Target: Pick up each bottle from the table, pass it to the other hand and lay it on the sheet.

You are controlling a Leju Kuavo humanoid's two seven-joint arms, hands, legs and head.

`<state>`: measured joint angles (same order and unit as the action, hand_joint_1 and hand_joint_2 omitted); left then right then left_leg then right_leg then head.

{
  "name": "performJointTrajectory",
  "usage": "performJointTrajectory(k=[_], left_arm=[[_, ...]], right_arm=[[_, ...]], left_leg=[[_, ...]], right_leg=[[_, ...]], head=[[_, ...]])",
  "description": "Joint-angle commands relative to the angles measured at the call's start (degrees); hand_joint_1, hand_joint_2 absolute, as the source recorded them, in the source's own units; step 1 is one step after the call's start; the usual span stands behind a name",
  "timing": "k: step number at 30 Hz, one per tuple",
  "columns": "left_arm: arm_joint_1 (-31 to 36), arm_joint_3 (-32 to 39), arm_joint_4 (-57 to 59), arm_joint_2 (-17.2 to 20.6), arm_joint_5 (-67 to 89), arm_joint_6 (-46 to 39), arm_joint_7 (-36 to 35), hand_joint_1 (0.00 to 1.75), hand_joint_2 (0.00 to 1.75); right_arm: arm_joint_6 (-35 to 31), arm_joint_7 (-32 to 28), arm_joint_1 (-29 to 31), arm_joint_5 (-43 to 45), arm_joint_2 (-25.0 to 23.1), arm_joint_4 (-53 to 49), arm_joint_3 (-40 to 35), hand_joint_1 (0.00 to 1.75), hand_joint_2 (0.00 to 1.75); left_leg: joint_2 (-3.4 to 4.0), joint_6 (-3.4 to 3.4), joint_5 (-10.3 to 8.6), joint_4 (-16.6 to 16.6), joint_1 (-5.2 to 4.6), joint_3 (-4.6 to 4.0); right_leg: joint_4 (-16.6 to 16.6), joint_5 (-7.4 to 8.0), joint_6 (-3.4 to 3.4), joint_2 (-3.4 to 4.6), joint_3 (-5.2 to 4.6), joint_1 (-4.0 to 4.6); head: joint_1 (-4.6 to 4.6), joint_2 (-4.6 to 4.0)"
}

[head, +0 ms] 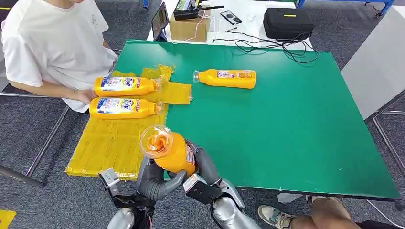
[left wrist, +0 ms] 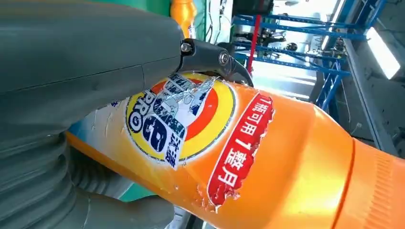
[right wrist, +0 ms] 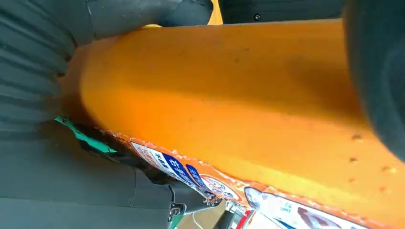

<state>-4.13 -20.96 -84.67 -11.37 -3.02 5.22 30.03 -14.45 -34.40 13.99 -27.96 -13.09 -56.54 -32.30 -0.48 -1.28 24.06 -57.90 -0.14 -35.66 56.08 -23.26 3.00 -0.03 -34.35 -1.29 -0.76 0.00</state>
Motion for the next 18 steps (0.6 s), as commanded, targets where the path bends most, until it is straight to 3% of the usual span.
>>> performJointTrajectory(k=[1, 11, 12, 13, 14, 15, 18], left_arm=[[2.12, -3.34, 2.47, 0.66, -0.03, 1.76, -0.5, 1.75, 1.75], [2.67, -2.61, 3.29, 0.59, 0.01, 2.28, -1.28, 1.75, 1.75], [2.81, -2.46, 3.54, 0.43, 0.02, 2.28, -1.26, 1.75, 1.75], [2.91, -2.03, 3.84, 0.12, -0.13, 2.27, -1.38, 1.75, 1.75], [3.05, -1.87, 3.98, 0.04, -0.24, 2.47, -1.42, 1.75, 1.75], [3.21, -1.75, 3.99, 0.0, -0.83, 3.17, -1.42, 1.75, 1.75], [4.43, -0.51, 4.17, 0.33, -2.16, 3.99, -1.69, 1.75, 1.75]], right_arm=[[0.81, 0.53, 2.14, -0.67, 0.68, 4.16, -2.91, 1.75, 1.75], [1.59, 1.01, 2.71, -1.47, 0.57, 3.67, -4.01, 1.75, 1.75], [1.73, 1.28, 2.85, -1.81, 0.49, 3.55, -4.34, 1.5, 1.75], [2.16, 1.84, 2.99, -2.2, 0.51, 3.39, -4.88, 0.0, 1.75], [2.06, 1.68, 2.72, -2.25, 0.47, 2.86, -5.12, 0.0, 1.75], [2.06, 1.3, 2.55, -2.34, 0.59, 2.5, -5.5, 0.0, 0.0], [-0.55, -1.32, 1.49, -2.85, 1.14, 0.75, -6.0, 0.0, 0.0]], left_leg=[[0.0, 0.07, 0.09, 0.02, 0.07, 0.25], [0.02, 0.1, 0.14, 0.02, 0.09, 0.34], [0.01, 0.08, 0.1, 0.02, 0.07, 0.26], [0.01, 0.07, 0.07, 0.01, 0.05, 0.19], [0.03, 0.09, 0.11, 0.0, 0.07, 0.25], [0.01, 0.06, 0.05, 0.02, 0.03, 0.15], [-0.01, 0.1, 0.14, -0.02, 0.1, 0.28]], right_leg=[[-0.06, -0.08, -0.14, -0.04, 0.27, 0.08], [-0.06, -0.12, -0.18, -0.02, 0.36, 0.11], [-0.04, -0.09, -0.15, -0.02, 0.27, 0.08], [-0.03, -0.07, -0.12, -0.02, 0.2, 0.06], [-0.03, -0.09, -0.15, -0.01, 0.26, 0.09], [-0.03, -0.05, -0.1, -0.01, 0.15, 0.04], [-0.03, -0.12, -0.17, -0.05, 0.32, 0.11]], head=[[0.0, 0.0], [0.0, 0.0], [0.0, 0.0], [0.0, 0.0], [0.0, 0.0], [0.02, 0.0], [0.0, 0.0]])
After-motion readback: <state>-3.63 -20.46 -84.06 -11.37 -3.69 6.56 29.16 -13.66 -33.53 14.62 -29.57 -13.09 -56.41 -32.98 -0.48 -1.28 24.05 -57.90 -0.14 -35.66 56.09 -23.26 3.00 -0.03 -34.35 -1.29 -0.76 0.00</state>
